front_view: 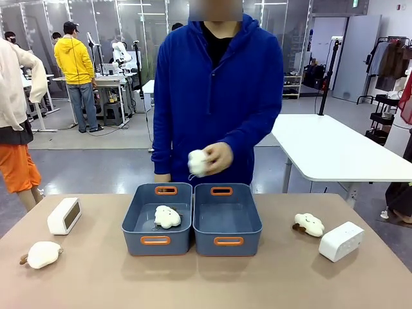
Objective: Sort the digital clocks into the basket.
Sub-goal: Pick up the Digital clock from the table and place it into the empty Plastic storage basket.
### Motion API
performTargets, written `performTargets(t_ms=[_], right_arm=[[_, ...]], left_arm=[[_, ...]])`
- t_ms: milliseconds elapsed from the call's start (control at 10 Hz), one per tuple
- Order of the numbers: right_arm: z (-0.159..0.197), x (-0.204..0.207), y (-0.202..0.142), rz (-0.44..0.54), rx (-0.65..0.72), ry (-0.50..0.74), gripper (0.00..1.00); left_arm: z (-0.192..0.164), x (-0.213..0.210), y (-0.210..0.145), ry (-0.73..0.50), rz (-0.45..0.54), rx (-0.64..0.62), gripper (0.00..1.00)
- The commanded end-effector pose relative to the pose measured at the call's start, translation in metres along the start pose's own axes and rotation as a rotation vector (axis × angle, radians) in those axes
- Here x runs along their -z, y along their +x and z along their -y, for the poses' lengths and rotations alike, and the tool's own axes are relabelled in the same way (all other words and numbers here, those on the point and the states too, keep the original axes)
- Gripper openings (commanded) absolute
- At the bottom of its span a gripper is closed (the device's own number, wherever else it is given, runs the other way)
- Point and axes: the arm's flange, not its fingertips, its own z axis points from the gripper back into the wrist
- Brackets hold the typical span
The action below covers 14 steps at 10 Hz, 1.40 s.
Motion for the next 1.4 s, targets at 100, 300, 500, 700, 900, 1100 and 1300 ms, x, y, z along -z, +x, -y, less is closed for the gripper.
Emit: performTargets(t_ms=[100,300,500,700,900,1100,1300], right_arm=[[0.037,0.051,0.034,-0.04,-0.26,0.109,1.0],[0.053,0.103,0.05,0.015,-0.357,0.24,1.0],[0.061,0.144,0.057,0.001,-0.362,0.326,1.0],[0.066,0.17,0.063,-0.008,-0.364,0.354,1.0],[0.072,0.205,0.061,-0.039,-0.367,0.396,1.0],[0.068,0.232,0.054,-0.058,-0.35,0.44,1.0],[0.062,0.251,0.043,-0.06,-0.344,0.465,1.0]], left_arm=[[0.001,0.0,0.001,-0.017,0.012,0.001,1.0],[0.001,0.0,0.001,-0.017,0.012,0.001,1.0],[0.001,0.0,0.001,-0.017,0.012,0.001,1.0],[0.001,0.0,0.001,-0.017,0.012,0.001,1.0],[0.001,0.0,0.001,-0.017,0.012,0.001,1.0],[0.001,0.0,0.001,-0.017,0.012,0.001,1.0],[0.001,0.0,0.001,-0.017,0.012,0.001,1.0]])
